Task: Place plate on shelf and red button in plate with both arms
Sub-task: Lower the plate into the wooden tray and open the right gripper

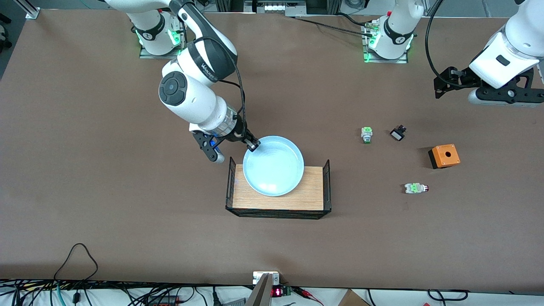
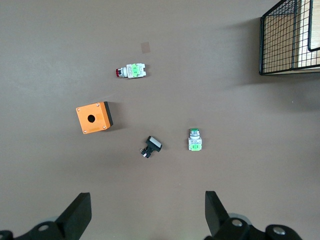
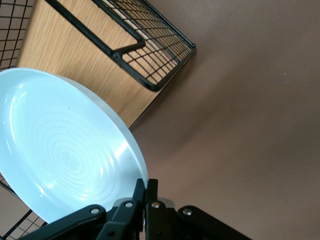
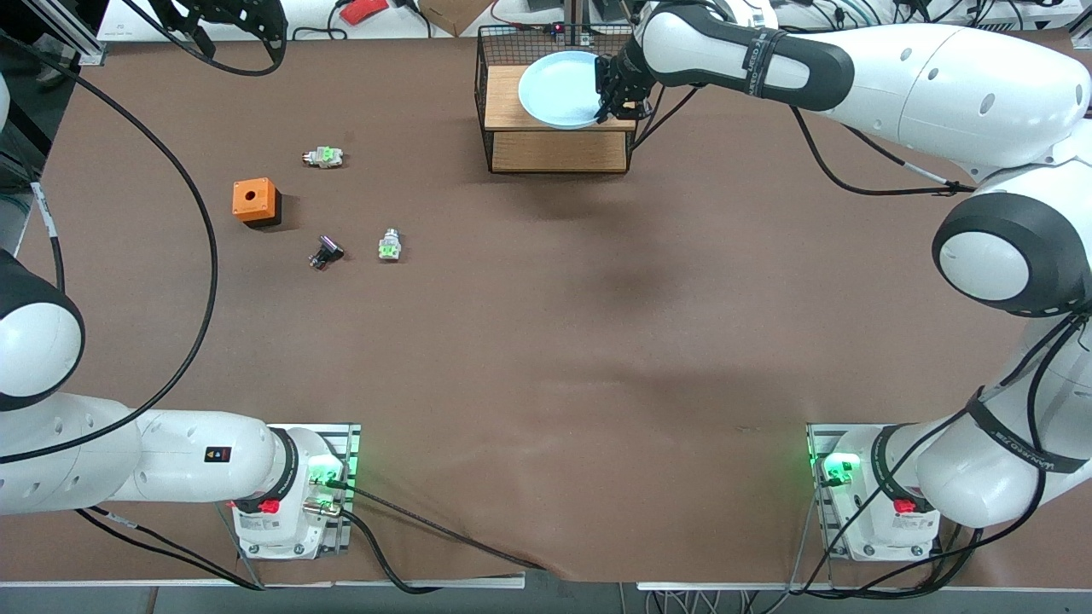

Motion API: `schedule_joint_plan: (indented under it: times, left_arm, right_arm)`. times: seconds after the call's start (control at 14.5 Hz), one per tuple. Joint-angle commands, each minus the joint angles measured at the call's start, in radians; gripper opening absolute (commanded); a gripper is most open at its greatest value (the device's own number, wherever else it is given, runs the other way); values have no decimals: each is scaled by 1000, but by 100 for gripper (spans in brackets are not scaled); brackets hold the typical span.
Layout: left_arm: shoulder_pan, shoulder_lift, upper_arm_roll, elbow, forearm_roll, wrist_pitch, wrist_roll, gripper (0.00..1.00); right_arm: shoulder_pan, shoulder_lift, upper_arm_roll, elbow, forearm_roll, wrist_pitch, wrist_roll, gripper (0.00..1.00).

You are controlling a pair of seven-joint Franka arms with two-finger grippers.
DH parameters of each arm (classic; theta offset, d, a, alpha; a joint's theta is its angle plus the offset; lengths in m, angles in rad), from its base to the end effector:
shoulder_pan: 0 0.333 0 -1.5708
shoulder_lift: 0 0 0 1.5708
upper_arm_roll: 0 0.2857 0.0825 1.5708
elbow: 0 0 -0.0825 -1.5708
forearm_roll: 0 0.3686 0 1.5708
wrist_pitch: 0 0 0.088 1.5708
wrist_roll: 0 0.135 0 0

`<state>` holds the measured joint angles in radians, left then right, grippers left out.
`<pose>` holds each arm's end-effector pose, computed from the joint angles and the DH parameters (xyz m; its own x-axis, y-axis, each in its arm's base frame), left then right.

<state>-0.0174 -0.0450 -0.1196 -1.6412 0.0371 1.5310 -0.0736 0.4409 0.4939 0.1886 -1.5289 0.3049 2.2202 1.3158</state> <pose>0.5149 -0.0669 0.5547 0.9962 -0.0612 -0.0621 -0.0642 -0.9968 -0.0471 0.5578 0.4055 0.3523 0.6375 -0.7086 -0.3026 -0.7705 -0.5882 -0.2456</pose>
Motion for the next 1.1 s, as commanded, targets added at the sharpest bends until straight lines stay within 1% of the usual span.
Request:
schedule_joint_plan:
  times: [0.0,0.14,0.41,1.04]
  left_arm:
    - [4,7,0,29,-13,-23,-9,100]
    - [4,8,2,29,-13,-23,-9,100]
    - [4,7,0,29,-13,-23,-9,100]
    - [4,8,0,29,-13,-25,-9,100]
  right_arm:
    - [2,25,-20,29,-1,24,-27,0]
    - [2,38,-21,30,0,77,-26,0]
    - [13,68,-21,32,0,127,-30,0]
    - [24,91,-21,32,3,140,-30,0]
